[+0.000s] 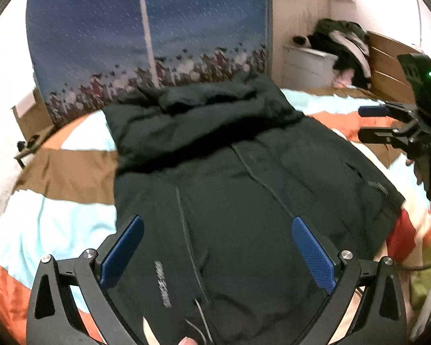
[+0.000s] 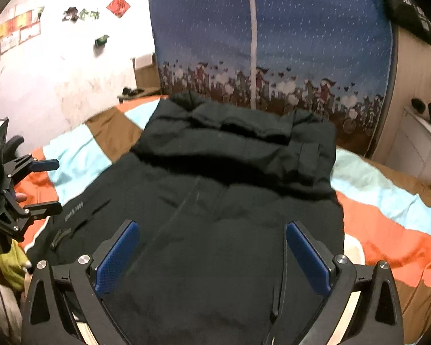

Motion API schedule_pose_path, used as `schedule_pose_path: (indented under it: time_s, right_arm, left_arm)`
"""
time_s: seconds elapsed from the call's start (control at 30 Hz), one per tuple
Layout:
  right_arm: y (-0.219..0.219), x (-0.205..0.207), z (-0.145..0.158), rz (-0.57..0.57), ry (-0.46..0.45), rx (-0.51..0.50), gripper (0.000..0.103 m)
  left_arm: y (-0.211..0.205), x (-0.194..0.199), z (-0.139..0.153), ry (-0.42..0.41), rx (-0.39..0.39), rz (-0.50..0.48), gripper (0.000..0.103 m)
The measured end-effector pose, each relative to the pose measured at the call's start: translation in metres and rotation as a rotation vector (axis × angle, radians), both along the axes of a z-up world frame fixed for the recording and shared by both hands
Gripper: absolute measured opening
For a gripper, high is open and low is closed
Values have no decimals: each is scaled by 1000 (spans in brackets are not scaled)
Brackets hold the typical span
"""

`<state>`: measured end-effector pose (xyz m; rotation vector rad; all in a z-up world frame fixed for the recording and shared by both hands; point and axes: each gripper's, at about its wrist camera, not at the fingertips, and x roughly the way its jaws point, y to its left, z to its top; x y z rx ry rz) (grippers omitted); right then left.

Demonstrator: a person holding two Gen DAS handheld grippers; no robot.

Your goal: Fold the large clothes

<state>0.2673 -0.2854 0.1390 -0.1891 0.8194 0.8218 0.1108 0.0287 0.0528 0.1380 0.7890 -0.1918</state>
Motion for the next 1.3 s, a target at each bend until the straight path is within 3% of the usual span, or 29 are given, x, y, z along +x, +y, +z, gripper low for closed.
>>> schedule_pose_path:
  time_s: [0.37,0.53,0.7,0.93,1.03,1.3]
  right_arm:
    - [-13,-41,-42,113,93,-126,103]
    - [-6,-62,-68,238,174,-203,103]
    - [5,-88,-87,362,179,-287,103]
    - [0,-96,-105,362,204,-343,103]
    - [-2,-104,-112,386,145,-416,103]
    - [-5,-112,-128,335,-10,-535,103]
  left_arm:
    - [-14,-32,-46,167,45,-150,101]
    - [-25,-49,-72,252,99,-246,101]
    - [-25,-64,-94,306,148,-282,101]
    - [-29,-76,-112,260,282,-331,101]
    - [-34,-83,-125,229,378,-332,101]
    - [-41,-85,-138,165,472,-279,101]
